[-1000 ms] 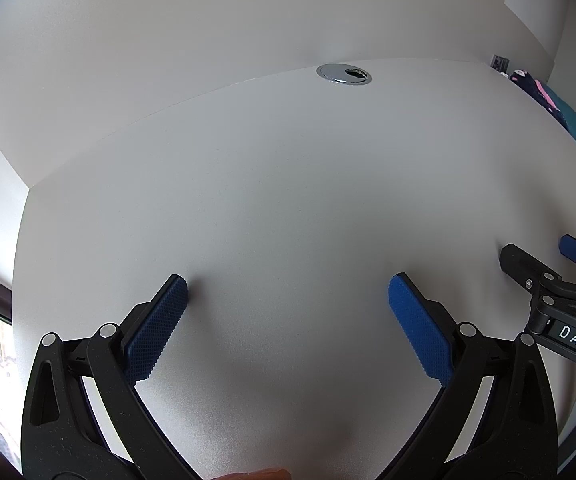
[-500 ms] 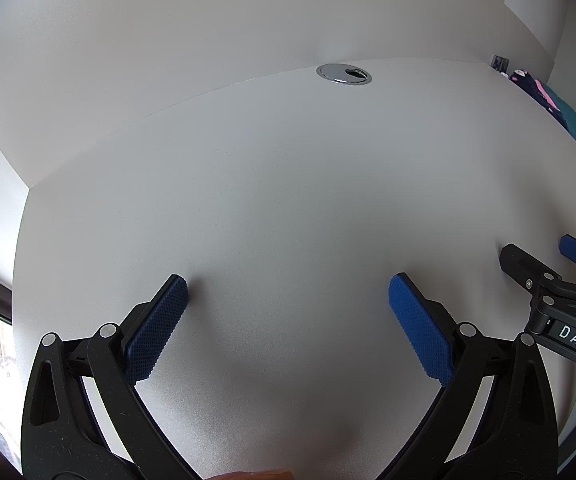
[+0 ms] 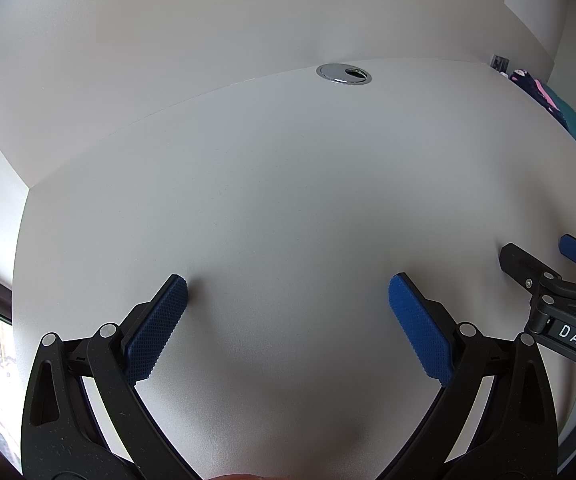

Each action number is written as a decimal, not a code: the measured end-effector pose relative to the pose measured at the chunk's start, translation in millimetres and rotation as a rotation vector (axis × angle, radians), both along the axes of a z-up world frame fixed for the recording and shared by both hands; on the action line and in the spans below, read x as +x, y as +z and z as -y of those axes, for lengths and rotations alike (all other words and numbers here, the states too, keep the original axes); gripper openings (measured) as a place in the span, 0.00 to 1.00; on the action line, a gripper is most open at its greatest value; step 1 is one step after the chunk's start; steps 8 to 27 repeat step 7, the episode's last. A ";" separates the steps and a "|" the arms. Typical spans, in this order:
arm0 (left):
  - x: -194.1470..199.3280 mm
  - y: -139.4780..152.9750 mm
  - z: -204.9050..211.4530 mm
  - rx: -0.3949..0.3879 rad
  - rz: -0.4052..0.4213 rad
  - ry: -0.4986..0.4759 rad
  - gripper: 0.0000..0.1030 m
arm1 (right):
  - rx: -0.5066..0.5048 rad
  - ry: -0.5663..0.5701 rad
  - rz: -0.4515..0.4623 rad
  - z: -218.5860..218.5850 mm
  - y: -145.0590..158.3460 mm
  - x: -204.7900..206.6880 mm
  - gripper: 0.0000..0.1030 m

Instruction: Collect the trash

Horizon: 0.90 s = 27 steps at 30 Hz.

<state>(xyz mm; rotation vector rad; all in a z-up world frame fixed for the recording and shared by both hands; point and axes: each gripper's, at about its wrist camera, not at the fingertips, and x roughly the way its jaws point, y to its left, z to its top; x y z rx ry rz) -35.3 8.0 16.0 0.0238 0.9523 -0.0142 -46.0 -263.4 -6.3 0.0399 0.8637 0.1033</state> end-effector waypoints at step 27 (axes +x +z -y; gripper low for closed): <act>-0.1 0.1 -0.1 0.001 0.000 0.000 0.94 | 0.000 0.000 0.000 0.3 0.2 0.1 0.98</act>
